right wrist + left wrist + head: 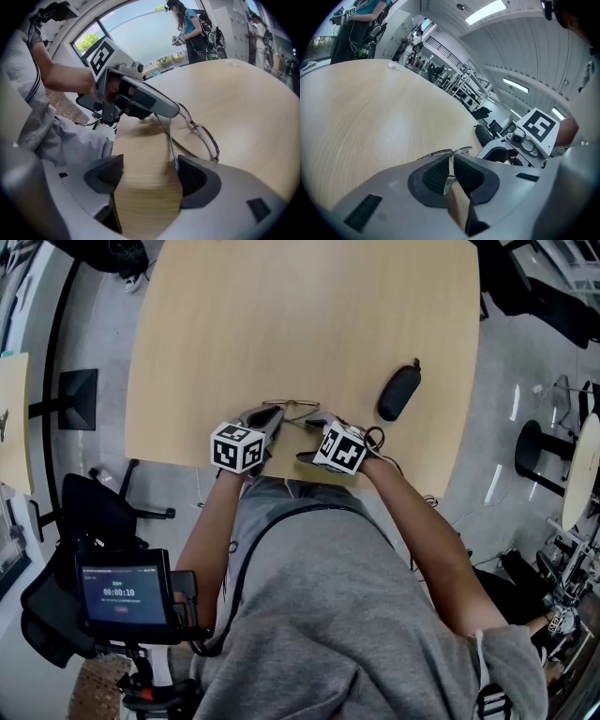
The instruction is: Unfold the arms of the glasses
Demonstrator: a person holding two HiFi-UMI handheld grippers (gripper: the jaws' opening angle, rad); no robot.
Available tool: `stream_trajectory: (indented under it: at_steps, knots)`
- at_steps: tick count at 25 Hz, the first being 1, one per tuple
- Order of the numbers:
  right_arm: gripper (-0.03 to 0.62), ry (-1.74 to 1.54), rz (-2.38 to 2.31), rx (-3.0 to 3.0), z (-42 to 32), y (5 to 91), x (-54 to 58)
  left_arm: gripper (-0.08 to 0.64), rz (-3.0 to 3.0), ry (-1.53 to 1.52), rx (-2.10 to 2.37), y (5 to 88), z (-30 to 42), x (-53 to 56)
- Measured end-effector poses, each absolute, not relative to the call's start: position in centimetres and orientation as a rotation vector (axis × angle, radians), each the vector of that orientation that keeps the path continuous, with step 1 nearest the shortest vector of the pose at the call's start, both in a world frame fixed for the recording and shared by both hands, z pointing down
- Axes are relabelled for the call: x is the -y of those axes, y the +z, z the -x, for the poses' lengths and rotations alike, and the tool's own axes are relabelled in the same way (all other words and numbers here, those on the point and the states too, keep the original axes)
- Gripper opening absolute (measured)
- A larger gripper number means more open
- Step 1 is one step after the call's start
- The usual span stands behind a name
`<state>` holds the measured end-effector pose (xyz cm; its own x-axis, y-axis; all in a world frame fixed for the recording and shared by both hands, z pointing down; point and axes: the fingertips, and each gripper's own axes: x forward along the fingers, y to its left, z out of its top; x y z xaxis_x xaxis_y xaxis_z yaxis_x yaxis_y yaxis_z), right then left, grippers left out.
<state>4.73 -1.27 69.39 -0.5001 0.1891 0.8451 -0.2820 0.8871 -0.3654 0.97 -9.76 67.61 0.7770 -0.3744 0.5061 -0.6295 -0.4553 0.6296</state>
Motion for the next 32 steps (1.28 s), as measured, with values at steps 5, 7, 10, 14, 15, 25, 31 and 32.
stream_trajectory:
  at_steps: [5,7,10,14,15,25,31,32]
  knots:
    - [0.348,0.595,-0.043,2.046,-4.1,69.0,0.1,0.009,-2.031,0.299,0.782,67.7,-0.8,10.1]
    - [0.348,0.588,-0.034,2.067,-3.5,68.6,-0.2,0.009,-1.999,0.261,0.787,67.7,-0.7,10.1]
    - [0.35,0.546,-0.083,2.114,-2.9,67.9,0.6,0.009,-2.005,0.229,0.769,67.2,-0.6,9.8]
    - [0.378,0.508,-0.115,2.149,-2.8,68.2,1.5,0.009,-2.214,0.321,0.709,64.9,-1.4,8.8]
    - [0.387,0.508,-0.116,2.151,-2.9,68.5,1.5,0.009,-2.289,0.377,0.679,64.5,-2.1,8.4]
    - [0.402,0.493,-0.134,2.179,-2.1,68.7,1.5,0.012,-2.481,0.824,0.346,67.6,-6.6,4.1]
    - [0.407,0.475,-0.127,2.176,-2.0,69.0,1.4,0.014,-2.466,0.952,0.252,69.2,-6.2,2.1]
    - [0.407,0.468,-0.124,2.172,-2.0,69.2,1.3,0.014,-2.463,0.964,0.242,69.3,-6.1,1.8]
